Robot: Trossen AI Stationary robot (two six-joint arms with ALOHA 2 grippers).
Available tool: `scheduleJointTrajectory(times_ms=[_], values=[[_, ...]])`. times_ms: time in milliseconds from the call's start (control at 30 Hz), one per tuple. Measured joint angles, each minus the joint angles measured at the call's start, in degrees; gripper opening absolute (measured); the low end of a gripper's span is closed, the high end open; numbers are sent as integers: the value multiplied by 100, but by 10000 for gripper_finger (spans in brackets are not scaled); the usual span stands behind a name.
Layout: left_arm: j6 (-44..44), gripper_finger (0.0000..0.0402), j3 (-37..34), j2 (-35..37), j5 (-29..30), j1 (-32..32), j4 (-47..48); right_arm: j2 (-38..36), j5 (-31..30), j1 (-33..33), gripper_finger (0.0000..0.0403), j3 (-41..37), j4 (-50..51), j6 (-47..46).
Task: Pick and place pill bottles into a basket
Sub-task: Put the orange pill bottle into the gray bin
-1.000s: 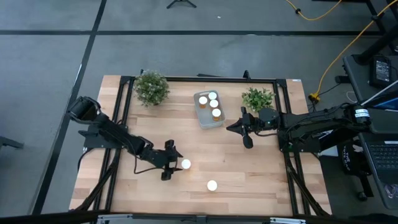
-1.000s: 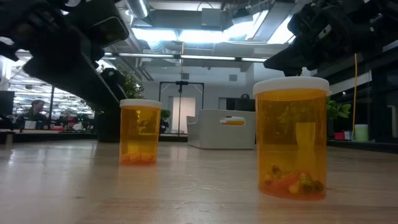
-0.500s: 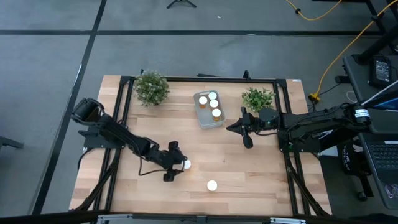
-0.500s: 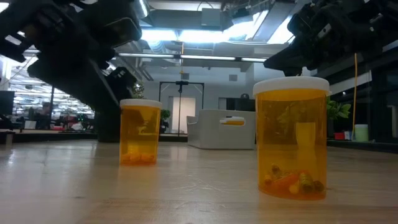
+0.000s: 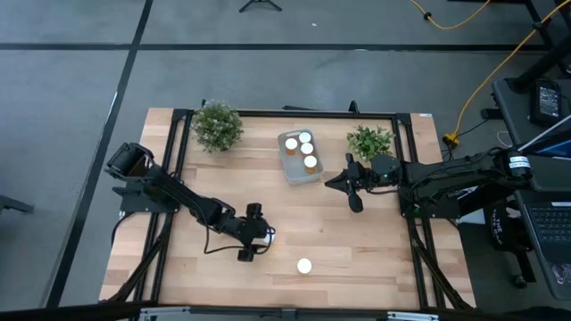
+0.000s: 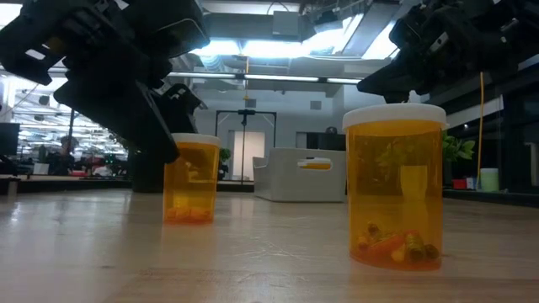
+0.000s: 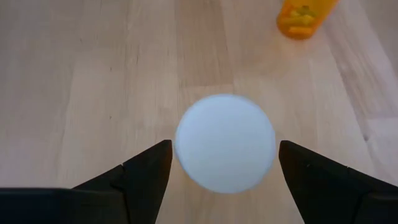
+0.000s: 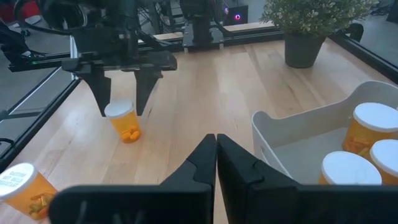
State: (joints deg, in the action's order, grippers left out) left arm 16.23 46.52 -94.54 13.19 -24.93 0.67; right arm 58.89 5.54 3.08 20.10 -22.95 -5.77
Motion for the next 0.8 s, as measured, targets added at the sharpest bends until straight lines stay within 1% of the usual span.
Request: scheduleJointTrajectory(times_ms=[167,533,633,800], values=[[-57,290,5,0,116,0,-2,-1,0,1,18,0,1,-1],[-96,290,5,0,137,2,0,0,0,1,18,0,1,0],[-98,290,5,0,236,4,0,0,0,-1,18,0,1,1],[-98,273,5,0,229,7,0,0,0,1,18,0,1,1]])
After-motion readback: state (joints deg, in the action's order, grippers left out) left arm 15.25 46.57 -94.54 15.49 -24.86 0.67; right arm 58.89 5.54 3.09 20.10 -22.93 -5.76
